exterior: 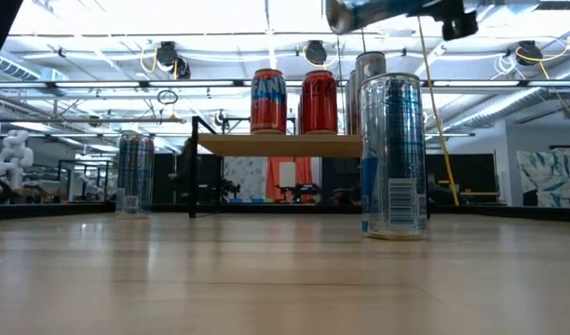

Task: Place canned beverage on shelf
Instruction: Put the top right blue soda can on the shelf

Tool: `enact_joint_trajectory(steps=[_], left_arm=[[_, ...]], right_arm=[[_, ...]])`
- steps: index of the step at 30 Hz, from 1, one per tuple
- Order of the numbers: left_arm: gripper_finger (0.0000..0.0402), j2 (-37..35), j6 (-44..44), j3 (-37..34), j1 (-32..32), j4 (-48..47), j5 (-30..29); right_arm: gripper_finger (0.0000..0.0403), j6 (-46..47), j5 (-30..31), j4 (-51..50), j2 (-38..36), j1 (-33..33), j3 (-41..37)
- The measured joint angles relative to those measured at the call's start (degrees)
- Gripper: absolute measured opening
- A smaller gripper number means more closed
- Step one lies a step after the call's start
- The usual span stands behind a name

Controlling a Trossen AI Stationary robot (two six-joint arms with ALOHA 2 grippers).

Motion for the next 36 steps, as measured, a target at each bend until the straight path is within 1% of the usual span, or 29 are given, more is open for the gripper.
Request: enact_joint_trajectory(steps=[4, 5, 9, 10, 14, 16, 22, 27, 29, 32, 36], left_arm=[[0.0288, 0.17, 0.12, 0.00, -4.09, 0.92, -0.35], [0.0303, 0.17, 0.40, 0.00, -4.98, 1.29, -1.62], [0.0355, 0.26, 4.94, -0.01, -8.00, 0.74, -10.94], [0.0365, 0.62, 6.11, -0.02, -8.39, 0.71, -11.71], [0.0392, 1.96, 6.10, -0.13, -8.69, 0.26, -9.89], [0.0395, 2.95, 6.12, -0.04, -8.69, -0.04, -9.23], [0.0396, 7.05, 5.31, -0.13, -8.69, -5.73, -9.08], [0.0396, 9.44, 4.45, -0.13, -8.69, -6.90, -13.61], [0.0395, 10.13, 4.05, -0.13, -8.67, -6.91, -13.80], [0.0378, 10.27, 3.09, -0.12, -8.34, -6.90, -13.83], [0.0328, 10.47, 3.09, -0.11, -8.27, -7.66, -13.83]], right_arm=[[0.0215, 1.60, 0.77, 4.74, 1.44, 1.75, 0.00], [0.0215, 1.71, 0.75, 5.76, 1.84, 2.07, 0.00], [0.0215, 2.52, 0.74, 8.90, 3.46, 3.44, 0.00], [0.0215, 2.57, 0.74, 9.35, 3.86, 3.65, 0.00], [0.0215, 2.74, 0.81, 11.22, 5.21, 4.52, 0.00], [0.0215, 2.74, 0.80, 11.67, 5.73, 4.73, 0.00], [0.0215, 3.16, 0.81, 13.67, 6.67, 4.84, 0.00], [0.0215, 3.18, 0.67, 13.68, 6.91, 4.84, 0.00], [0.0215, 3.18, 0.68, 13.66, 6.91, 4.84, 0.00], [0.0215, 3.18, 0.67, 13.67, 6.91, 4.84, 0.00], [0.0215, 3.17, 0.67, 13.74, 6.89, 4.84, 0.00]])
